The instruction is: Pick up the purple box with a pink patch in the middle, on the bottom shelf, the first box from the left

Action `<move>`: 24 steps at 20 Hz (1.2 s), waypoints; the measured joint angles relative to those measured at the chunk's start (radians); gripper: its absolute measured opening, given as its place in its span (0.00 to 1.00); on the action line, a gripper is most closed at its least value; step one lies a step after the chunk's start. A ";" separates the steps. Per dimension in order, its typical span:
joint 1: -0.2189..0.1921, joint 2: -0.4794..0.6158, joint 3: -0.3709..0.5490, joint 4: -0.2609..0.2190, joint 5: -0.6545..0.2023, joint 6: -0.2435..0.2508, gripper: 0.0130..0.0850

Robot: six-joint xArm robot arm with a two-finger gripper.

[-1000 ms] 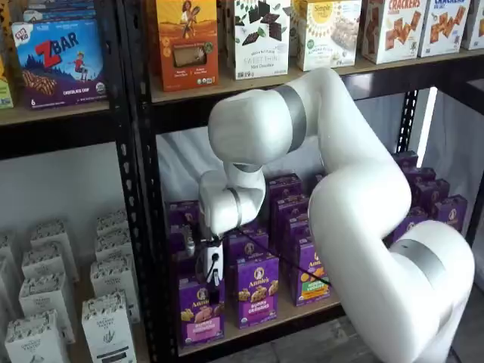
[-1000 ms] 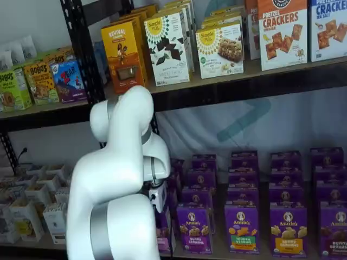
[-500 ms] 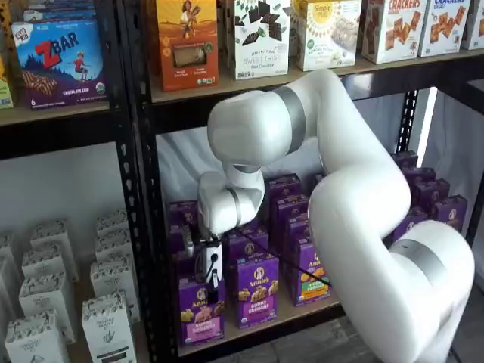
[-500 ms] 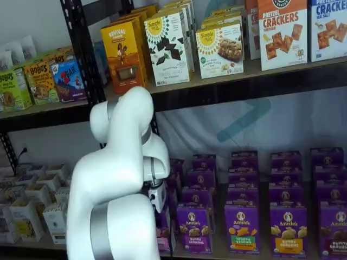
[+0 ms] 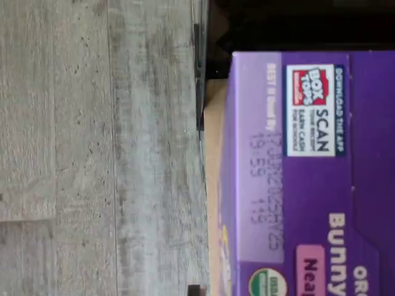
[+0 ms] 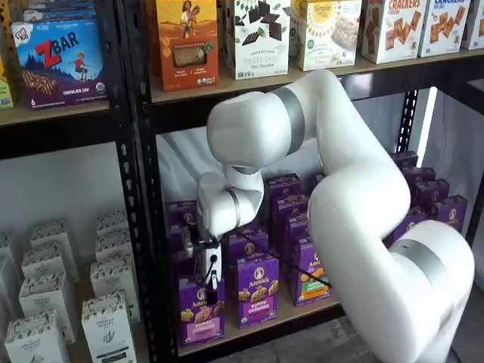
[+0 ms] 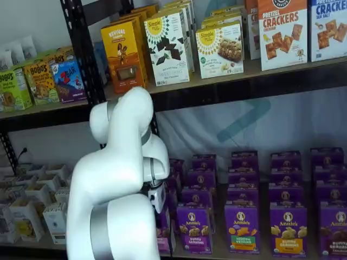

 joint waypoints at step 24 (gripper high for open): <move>0.003 -0.013 0.021 -0.008 0.002 0.010 0.39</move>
